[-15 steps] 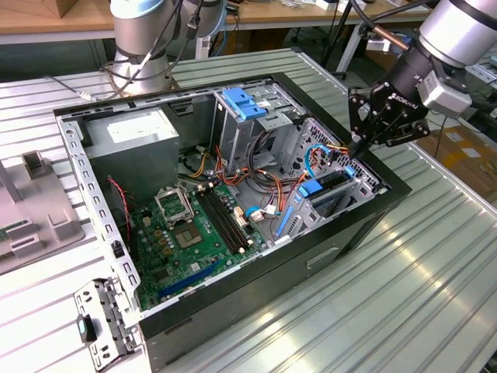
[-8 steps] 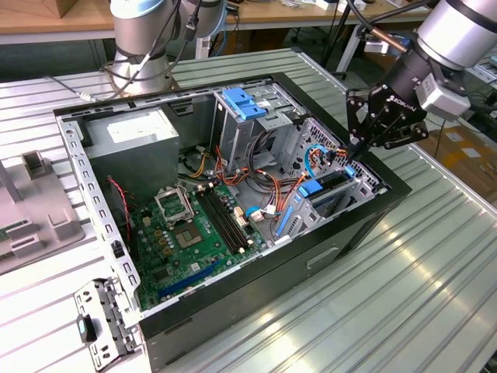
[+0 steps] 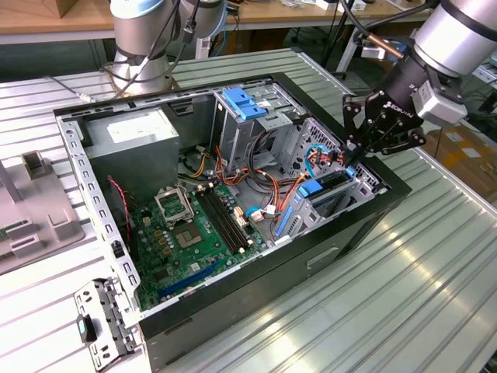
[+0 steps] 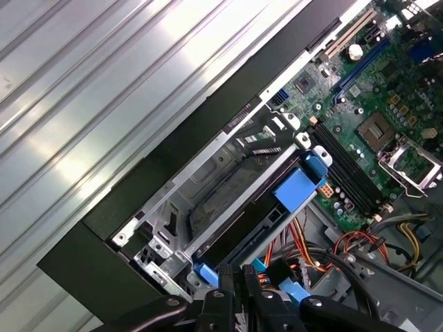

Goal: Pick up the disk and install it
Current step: 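Insert the first disk wire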

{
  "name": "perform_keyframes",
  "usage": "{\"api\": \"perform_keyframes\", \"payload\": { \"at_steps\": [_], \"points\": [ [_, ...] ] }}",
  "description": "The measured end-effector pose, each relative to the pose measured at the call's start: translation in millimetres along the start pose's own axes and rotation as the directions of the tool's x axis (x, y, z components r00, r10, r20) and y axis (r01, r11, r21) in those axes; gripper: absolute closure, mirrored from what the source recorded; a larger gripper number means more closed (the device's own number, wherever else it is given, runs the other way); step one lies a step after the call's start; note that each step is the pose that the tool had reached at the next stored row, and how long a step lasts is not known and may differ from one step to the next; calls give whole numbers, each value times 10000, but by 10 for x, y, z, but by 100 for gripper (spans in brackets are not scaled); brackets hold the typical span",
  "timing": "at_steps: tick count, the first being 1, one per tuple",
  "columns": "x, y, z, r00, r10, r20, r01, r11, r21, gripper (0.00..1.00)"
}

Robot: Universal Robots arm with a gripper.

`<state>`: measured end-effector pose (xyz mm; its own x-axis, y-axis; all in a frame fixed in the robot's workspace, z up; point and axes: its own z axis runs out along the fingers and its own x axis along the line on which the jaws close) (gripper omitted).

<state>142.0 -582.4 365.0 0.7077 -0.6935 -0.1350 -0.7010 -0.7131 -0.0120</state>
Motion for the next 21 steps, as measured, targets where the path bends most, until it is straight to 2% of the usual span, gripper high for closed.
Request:
{"api": "perform_keyframes", "payload": {
  "at_steps": [6,11,18,21],
  "points": [
    [-19,30,64,10000,1,-1,-1,10000,-1,83],
    [-86,103,112,10000,5,0,-5,10000,1,83],
    [-100,118,120,10000,19,-1,-19,10000,1,83],
    [-100,118,122,9997,258,-2,-258,9997,35,83]
  ]
}}
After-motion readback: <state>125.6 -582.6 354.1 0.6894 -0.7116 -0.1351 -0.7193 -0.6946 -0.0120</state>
